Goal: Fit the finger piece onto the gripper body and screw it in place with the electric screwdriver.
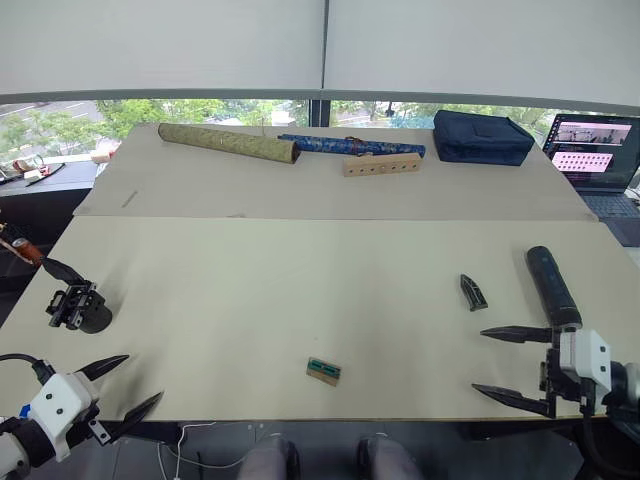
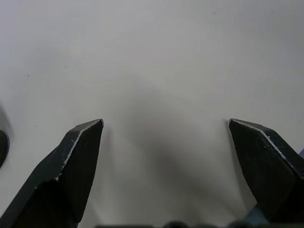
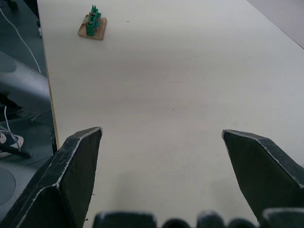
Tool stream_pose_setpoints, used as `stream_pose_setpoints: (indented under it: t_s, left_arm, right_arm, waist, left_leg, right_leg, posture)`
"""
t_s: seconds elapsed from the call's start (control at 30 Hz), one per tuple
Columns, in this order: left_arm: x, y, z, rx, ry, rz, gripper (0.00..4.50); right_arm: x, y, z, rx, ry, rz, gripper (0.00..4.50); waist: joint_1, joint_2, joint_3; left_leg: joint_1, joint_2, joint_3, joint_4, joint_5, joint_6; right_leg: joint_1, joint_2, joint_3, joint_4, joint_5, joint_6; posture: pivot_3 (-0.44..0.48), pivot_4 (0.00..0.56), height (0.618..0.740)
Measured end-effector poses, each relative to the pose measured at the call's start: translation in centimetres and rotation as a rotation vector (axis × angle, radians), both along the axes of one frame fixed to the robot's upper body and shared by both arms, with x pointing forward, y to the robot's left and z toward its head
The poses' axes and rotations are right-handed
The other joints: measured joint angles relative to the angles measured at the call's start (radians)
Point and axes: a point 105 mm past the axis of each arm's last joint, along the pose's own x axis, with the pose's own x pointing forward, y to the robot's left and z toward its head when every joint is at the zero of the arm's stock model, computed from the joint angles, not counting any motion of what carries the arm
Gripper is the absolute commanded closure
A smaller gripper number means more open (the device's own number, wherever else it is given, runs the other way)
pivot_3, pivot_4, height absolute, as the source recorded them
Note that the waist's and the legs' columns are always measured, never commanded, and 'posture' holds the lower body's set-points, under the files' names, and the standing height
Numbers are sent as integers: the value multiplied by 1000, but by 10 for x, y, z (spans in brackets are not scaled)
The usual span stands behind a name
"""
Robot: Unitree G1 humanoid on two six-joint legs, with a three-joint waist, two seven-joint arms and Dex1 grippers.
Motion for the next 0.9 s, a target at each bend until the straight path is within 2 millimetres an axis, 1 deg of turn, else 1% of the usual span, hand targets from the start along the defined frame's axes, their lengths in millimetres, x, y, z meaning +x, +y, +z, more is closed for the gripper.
stream_pose_setpoints:
  t_s: [0.07,0.1,0.17,0.2,0.23,0.3,0.4,0.43,0.5,0.57,0.63,0.7,0.8,0.83,0.9]
  left_arm:
    - [-2,0,1,-23,5,9,0]
    - [-7,-1,3,-73,15,28,0]
    - [-14,-5,12,-187,17,61,0]
    - [-18,-6,17,-230,18,78,0]
    - [-22,-5,19,-241,14,96,0]
    - [-28,-2,19,-254,3,143,0]
    - [-38,13,15,-284,-40,281,0]
    - [-41,17,14,-291,-52,319,0]
    - [-49,33,17,-315,-120,447,0]
    - [-58,48,17,-334,-165,570,0]
    - [-65,58,17,-365,-204,663,0]
    - [-70,64,16,-406,-225,737,0]
    - [-76,68,9,-491,-244,840,0]
    - [-74,69,9,-502,-251,854,0]
    - [-64,70,14,-525,-287,866,0]
  right_arm:
    - [3,2,1,7,-6,-3,26]
    - [8,7,5,28,-27,-7,26]
    - [16,23,16,95,-80,4,26]
    - [19,35,23,140,-105,28,26]
    - [19,44,30,190,-133,48,26]
    - [16,58,40,257,-165,90,26]
    - [13,81,53,361,-220,143,26]
    - [11,86,55,381,-223,160,26]
    - [8,94,58,432,-255,175,26]
    - [5,102,60,481,-285,196,26]
    - [3,107,63,520,-324,201,26]
    - [3,111,67,555,-351,194,26]
    - [-10,126,67,571,-335,262,26]
    - [-12,128,66,568,-325,276,26]
    - [-16,127,61,544,-300,291,26]
  waist:
    - [-1,0,0]
    - [-6,-1,0]
    - [-15,-2,0]
    - [-17,-1,0]
    - [-17,-1,0]
    - [-14,1,0]
    - [-8,1,0]
    - [-4,1,0]
    - [-1,-2,-1]
    - [-1,-3,-2]
    - [-1,-4,-2]
    - [-1,-5,-2]
    - [-1,-5,-3]
    - [0,-6,-4]
    - [4,-8,-5]
  left_leg:
    - [0,0,0,0,0,0]
    - [0,1,0,0,0,0]
    - [-1,3,0,0,0,-2]
    - [0,3,0,0,0,-2]
    - [0,3,0,-1,0,-3]
    - [0,3,0,-1,0,-3]
    - [0,3,0,-1,-1,-3]
    - [0,3,0,-1,-1,-3]
    - [0,3,0,-1,-1,-2]
    - [0,3,0,-1,-1,-2]
    - [0,2,0,0,-1,-1]
    - [0,2,0,0,-1,-1]
    - [0,2,-1,0,-1,-1]
    - [0,2,-1,0,-1,-2]
    - [1,2,-2,1,-1,-2]
  right_leg:
    - [0,0,0,0,0,0]
    - [0,-1,1,0,0,0]
    - [1,-2,3,1,1,0]
    - [0,-2,3,1,1,1]
    - [0,-2,2,1,1,1]
    - [0,1,1,1,0,1]
    - [-1,3,-1,1,0,0]
    - [-1,3,-1,0,-1,-1]
    - [-1,3,-1,0,-3,-4]
    - [-1,2,-1,0,-3,-4]
    - [0,2,-1,0,-3,-4]
    - [0,2,-1,0,-3,-4]
    - [0,2,-1,1,-2,-2]
    - [0,2,-2,1,-2,-2]
    - [0,2,-2,1,-3,-4]
  posture:
    - [0,150,740]
    - [0,150,740]
    - [0,150,740]
    - [0,150,740]
    - [0,150,740]
    - [0,150,740]
    - [0,150,740]
    - [0,150,740]
    - [0,150,740]
    - [0,150,740]
    - [0,150,740]
    - [0,150,740]
    - [0,150,740]
    - [0,150,740]
    - [0,150,740]
